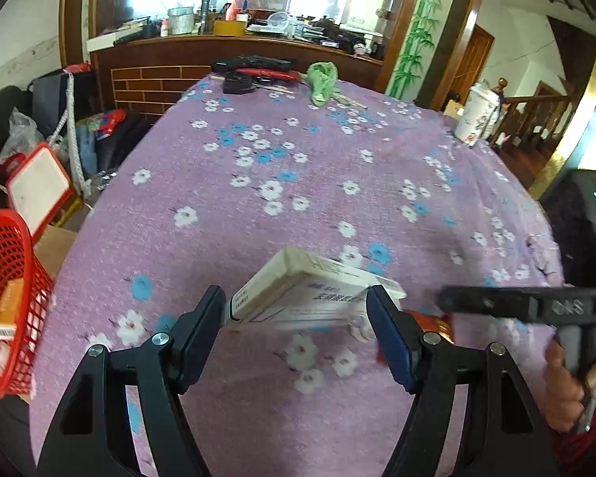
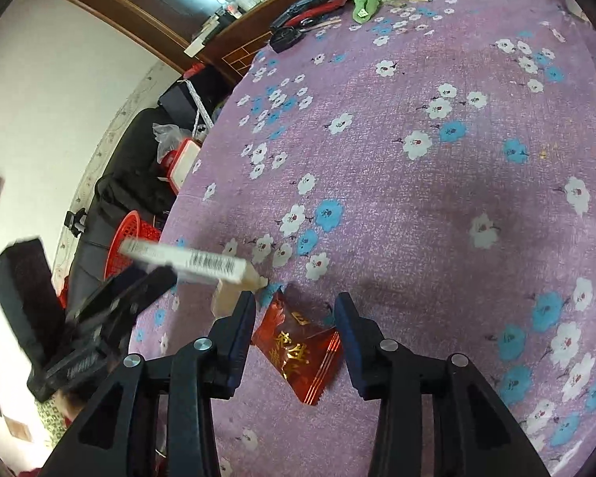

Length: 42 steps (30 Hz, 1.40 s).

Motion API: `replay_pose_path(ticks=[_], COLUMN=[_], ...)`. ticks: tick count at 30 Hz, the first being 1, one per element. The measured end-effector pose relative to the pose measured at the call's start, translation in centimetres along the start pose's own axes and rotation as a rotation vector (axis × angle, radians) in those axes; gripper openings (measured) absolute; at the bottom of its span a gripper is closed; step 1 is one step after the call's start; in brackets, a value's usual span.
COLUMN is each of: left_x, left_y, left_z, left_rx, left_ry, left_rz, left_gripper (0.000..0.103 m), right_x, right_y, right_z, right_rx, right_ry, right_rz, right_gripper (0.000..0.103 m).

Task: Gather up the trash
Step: 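Grasp the white medicine box with the left tool while the right tool grasps the red snack bag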

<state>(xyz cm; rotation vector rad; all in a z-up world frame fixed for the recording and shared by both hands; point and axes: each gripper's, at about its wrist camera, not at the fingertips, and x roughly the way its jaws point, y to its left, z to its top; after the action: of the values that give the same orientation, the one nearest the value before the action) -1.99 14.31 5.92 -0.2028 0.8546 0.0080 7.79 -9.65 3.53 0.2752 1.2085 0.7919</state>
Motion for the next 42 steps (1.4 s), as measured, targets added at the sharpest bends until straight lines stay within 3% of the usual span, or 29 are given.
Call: replay_pose_path(ticks=[6,11,15,19,21,23,26,31,35,36,39,42], left_x=[2.7,1.0,-0.2,1.0,2.3,3.4,4.9,6.4,7.1,7.3,7.0,6.6], left_y=[0.4,0.6,0.6,-1.2,-2.4,-3.7,-4.2,-3.5,-1.9,-1.6,-0.9,-1.2], left_z=[0.8,0.6,1.1,1.3,0.6,-0.4,-1.1,-0.4,0.6,0.7,0.9,0.4], left_rx=[0.068,0.096,0.16,0.347,0.465,0.579,0.656,0.626,0.502,0.467,0.381,0.358], left_ry=[0.048,0.019,-0.012,0.033,0.07,0.058,0.088,0.093,0.099,0.113,0.131,0.132], left_rz=[0.052,0.024,0.052,0.018,0.036,0.086,0.108,0.107,0.103,0.096,0.092,0.122], left_gripper=[0.072,0.073,0.085,0.09,0.09,0.09,0.09,0.09,0.091,0.088,0.067,0.063], right_x=[-0.3,-1.1,-1.2,-1.3,-1.4,-1.5,-1.6,-1.7,-1.5,-1.4,-1.0,-0.5], right_y=[-0.9,-1.8,-1.8,-1.6,-1.6,-1.6,-1.7,-1.6,-1.6,-1.6,-1.6,-1.4], right_z=[-1.0,-1.5,-1.3,-1.4,-1.4,-1.5,-1.4,-1.5,-1.5,-1.5,-1.5,-1.5], right_rx=[0.005,0.014,0.008,0.007,0.01,0.009,0.01,0.006,0.005,0.004,0.007,0.0], right_ry=[0.003,-0.008,-0.012,-0.019,-0.023,-0.022,-0.022,-0.023,-0.019,-0.018,-0.013,-0.008], right_rz=[0.005,0.007,0.008,0.024,0.029,0.031,0.032,0.033,0.028,0.024,0.022,0.028], right_gripper=[0.049,0.051,0.051,0.052,0.053,0.053,0.053,0.053,0.054,0.054,0.054,0.056])
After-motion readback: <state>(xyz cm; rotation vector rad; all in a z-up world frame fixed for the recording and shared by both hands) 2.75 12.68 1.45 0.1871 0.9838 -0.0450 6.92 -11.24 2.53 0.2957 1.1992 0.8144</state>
